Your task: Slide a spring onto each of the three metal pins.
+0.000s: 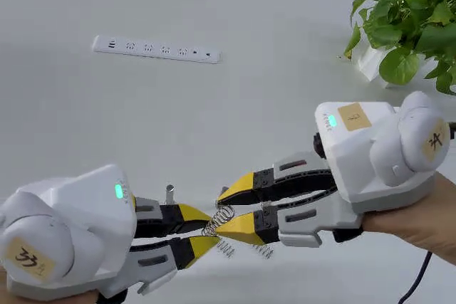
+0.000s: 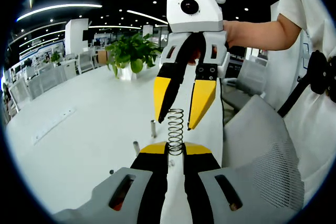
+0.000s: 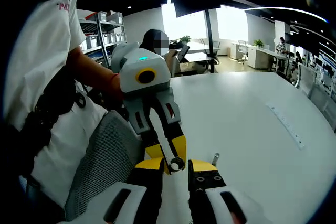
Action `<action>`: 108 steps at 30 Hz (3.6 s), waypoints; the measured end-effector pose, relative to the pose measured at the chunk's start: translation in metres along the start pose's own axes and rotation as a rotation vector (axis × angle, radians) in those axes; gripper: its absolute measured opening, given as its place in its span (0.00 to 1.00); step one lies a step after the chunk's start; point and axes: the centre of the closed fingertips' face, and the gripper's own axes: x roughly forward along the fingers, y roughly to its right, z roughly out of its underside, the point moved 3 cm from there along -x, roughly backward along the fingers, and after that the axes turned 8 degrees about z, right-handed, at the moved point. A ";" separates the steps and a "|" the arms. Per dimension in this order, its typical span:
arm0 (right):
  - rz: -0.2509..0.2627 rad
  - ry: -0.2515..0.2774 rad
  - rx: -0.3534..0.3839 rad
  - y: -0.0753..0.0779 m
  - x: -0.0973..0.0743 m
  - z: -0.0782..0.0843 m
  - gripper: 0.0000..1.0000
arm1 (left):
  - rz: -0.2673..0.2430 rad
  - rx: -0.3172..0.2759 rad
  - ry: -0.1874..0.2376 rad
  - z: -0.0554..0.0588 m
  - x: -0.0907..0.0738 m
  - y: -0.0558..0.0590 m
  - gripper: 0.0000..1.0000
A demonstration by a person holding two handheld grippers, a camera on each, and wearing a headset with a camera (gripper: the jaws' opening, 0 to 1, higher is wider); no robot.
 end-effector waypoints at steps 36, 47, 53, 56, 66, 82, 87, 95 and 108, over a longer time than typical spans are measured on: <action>-0.163 -0.262 -0.292 -0.002 0.009 0.007 0.07 | -0.002 0.009 -0.022 0.002 0.005 0.003 0.07; -0.177 -0.269 -0.303 -0.002 0.012 0.002 0.07 | -0.032 0.000 -0.007 0.003 0.000 0.001 0.07; -0.184 -0.274 -0.306 -0.002 0.014 0.000 0.07 | -0.037 -0.017 0.014 0.002 -0.002 0.001 0.08; -0.184 -0.273 -0.303 -0.001 0.014 -0.003 0.07 | -0.041 -0.020 0.009 0.005 -0.003 -0.001 0.11; -0.149 -0.273 -0.296 0.011 0.015 -0.015 0.07 | -0.089 -0.047 0.023 0.019 -0.023 -0.009 0.22; -0.035 -0.328 -0.319 0.048 0.046 -0.034 0.07 | -0.170 -0.113 0.055 0.045 -0.053 -0.017 0.44; -0.025 -0.363 -0.330 0.058 0.057 -0.031 0.07 | -0.186 -0.126 0.075 0.049 -0.058 -0.020 0.49; -0.022 -0.404 -0.332 0.069 0.072 -0.022 0.07 | -0.169 -0.140 0.105 0.052 -0.055 -0.020 0.62; -0.046 -0.454 -0.334 0.078 0.094 -0.008 0.07 | -0.166 -0.172 0.129 0.059 -0.054 -0.022 0.75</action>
